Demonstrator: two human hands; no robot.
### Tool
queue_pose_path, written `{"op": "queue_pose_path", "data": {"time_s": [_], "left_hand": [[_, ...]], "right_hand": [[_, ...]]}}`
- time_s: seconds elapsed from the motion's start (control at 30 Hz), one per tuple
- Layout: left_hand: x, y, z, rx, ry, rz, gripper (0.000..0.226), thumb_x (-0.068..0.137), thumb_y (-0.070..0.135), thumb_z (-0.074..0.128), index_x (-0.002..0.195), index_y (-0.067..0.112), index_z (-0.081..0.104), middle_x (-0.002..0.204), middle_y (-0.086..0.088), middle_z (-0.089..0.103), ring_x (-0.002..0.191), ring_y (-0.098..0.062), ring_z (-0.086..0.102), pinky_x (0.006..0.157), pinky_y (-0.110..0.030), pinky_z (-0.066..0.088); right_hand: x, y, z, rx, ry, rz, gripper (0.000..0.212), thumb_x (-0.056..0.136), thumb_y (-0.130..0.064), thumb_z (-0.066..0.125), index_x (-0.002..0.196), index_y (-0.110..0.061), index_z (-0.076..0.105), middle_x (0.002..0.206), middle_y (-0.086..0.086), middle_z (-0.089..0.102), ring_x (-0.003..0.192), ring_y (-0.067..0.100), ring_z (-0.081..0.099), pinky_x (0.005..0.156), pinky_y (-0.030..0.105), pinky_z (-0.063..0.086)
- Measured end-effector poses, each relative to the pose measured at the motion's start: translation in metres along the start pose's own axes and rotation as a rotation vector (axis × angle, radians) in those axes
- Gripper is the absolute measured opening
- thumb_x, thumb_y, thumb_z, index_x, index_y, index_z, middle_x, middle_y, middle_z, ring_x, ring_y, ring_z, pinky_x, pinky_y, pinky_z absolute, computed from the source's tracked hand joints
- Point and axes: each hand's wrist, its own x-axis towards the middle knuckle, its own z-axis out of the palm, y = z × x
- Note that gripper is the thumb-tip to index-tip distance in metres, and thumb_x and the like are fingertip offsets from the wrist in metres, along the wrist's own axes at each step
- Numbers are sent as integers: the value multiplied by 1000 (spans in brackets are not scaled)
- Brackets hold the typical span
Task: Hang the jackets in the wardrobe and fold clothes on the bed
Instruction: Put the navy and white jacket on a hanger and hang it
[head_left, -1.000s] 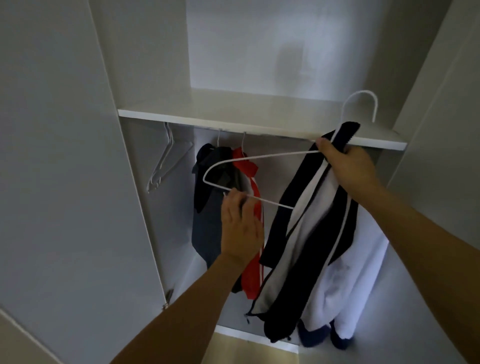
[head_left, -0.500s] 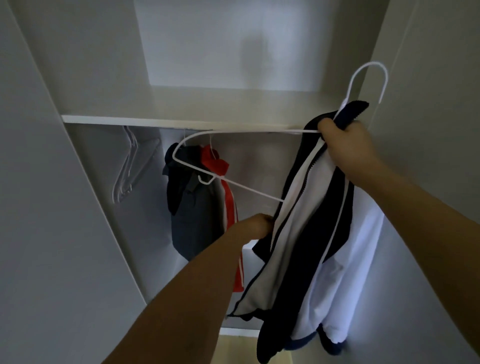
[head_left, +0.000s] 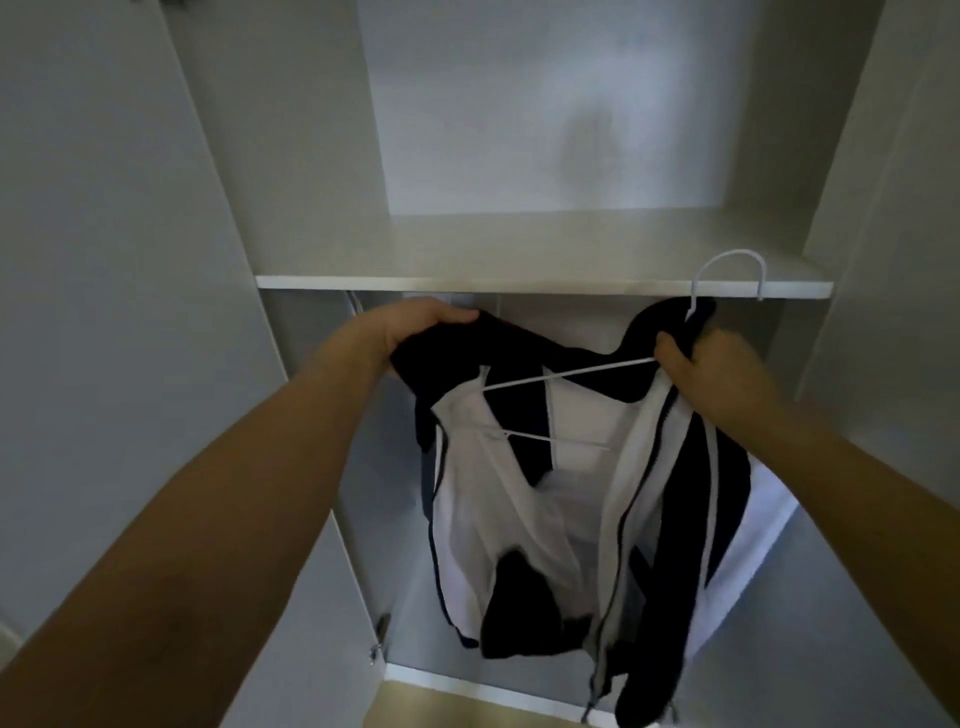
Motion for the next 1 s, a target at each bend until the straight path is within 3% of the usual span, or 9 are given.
{"op": "queue_pose_path", "data": {"time_s": [0.07,0.13,0.23,0.3,0.43,0.63,0.83,0.93,1.0], "left_hand": [[-10,14,10,-50,-44,35,42,81,30,67,105,-4,65,94,-17,70,79,-27,66,93,-39,50],[-15,23,14,-47,-81,38,45,82,29,67,112,-4,63,101,-17,66,84,-27,62,102,-42,42],[-15,26,6,-19,-97,-11,47,86,31,64,117,-5,61,103,-17,67,83,-26,64,96,-39,47],[-14,23,-3,72,-96,-76,44,85,32,63,110,-4,63,97,-17,69,78,-25,67,82,-35,55],[-16,8,-19,256,-8,-212,33,93,32,58,97,0,66,79,-14,73,64,-23,70,58,-30,58],[-8,6,15,139,-212,-114,36,79,34,62,97,4,71,88,-15,73,72,-23,72,63,-31,59],[-17,-4,7,37,-156,-62,31,78,32,68,88,5,77,89,-15,73,70,-24,71,62,-31,59],[-24,-15,-16,51,-138,-108,36,81,29,64,105,2,69,95,-17,71,76,-25,70,75,-35,59],[-29,-19,-20,77,-137,-155,36,82,28,64,103,0,68,93,-17,71,75,-25,70,76,-35,58]], "right_hand": [[5,-7,10,-48,-9,-57,48,100,-23,48,55,-9,41,49,4,43,45,19,44,45,25,31],[11,-12,16,-34,43,-71,46,100,-22,48,56,-9,42,50,3,42,45,17,42,45,27,28],[18,-14,16,44,99,-7,47,101,-22,45,56,-13,38,52,1,42,48,11,41,46,23,27],[21,-9,11,115,120,8,47,101,-19,45,55,-14,37,52,2,43,48,13,42,45,20,27],[24,-1,0,135,184,5,42,101,-20,46,61,-8,43,58,7,49,56,25,48,54,31,32],[23,-8,15,99,190,-47,47,100,-21,48,56,-17,35,53,0,42,48,13,42,54,29,29],[29,2,1,76,312,-53,45,100,-17,47,57,-15,36,54,-4,39,50,13,39,50,28,23],[31,2,-3,65,396,-30,37,100,-17,47,64,-10,43,54,-2,40,49,13,38,52,28,22],[30,-1,2,54,434,-38,33,100,-17,47,68,-11,45,59,3,46,53,19,43,55,27,26]]}}
